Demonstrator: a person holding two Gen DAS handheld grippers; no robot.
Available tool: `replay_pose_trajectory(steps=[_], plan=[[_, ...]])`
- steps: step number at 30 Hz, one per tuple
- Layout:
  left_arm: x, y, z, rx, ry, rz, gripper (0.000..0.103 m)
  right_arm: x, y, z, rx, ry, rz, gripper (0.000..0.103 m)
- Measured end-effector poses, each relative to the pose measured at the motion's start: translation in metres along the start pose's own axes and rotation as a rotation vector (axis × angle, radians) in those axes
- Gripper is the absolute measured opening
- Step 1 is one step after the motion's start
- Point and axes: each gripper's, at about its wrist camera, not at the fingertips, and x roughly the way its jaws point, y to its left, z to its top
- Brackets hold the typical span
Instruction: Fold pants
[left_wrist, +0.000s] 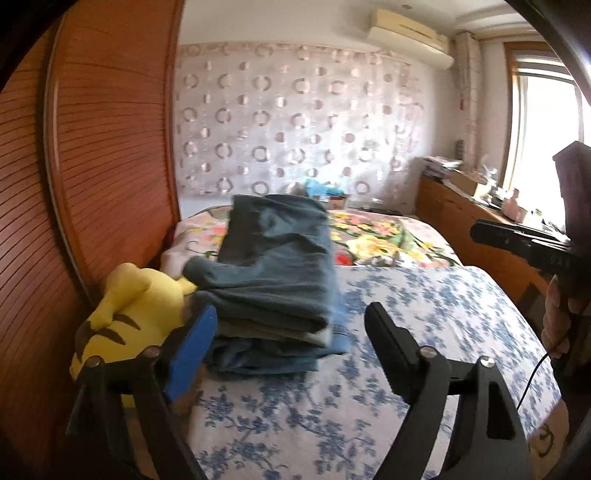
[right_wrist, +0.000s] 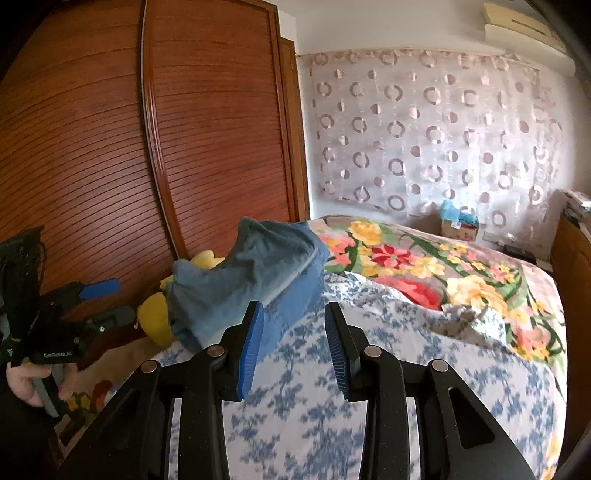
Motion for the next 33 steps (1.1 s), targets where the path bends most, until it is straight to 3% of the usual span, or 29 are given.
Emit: replay_pose_trajectory(steps=[18, 26, 33], plan=[[-0.039, -0.078, -0.025, 0.105, -0.006, -0.066, 0.089, -0.084, 0.027, -0.047, 0.064, -0.029, -0.098, 0.036], [-0.051, -0.107, -0.036, 0.089, 0.008, -0.127, 0.089, -0.117, 0.042, -0.064, 0.083, -0.041, -0.161, 0.051], [-0.064, -0.130, -0.040, 0.104, 0.010, -0.151, 0.089, -0.143, 0.055, -0.080, 0.114, -0.054, -0.191, 0.057]])
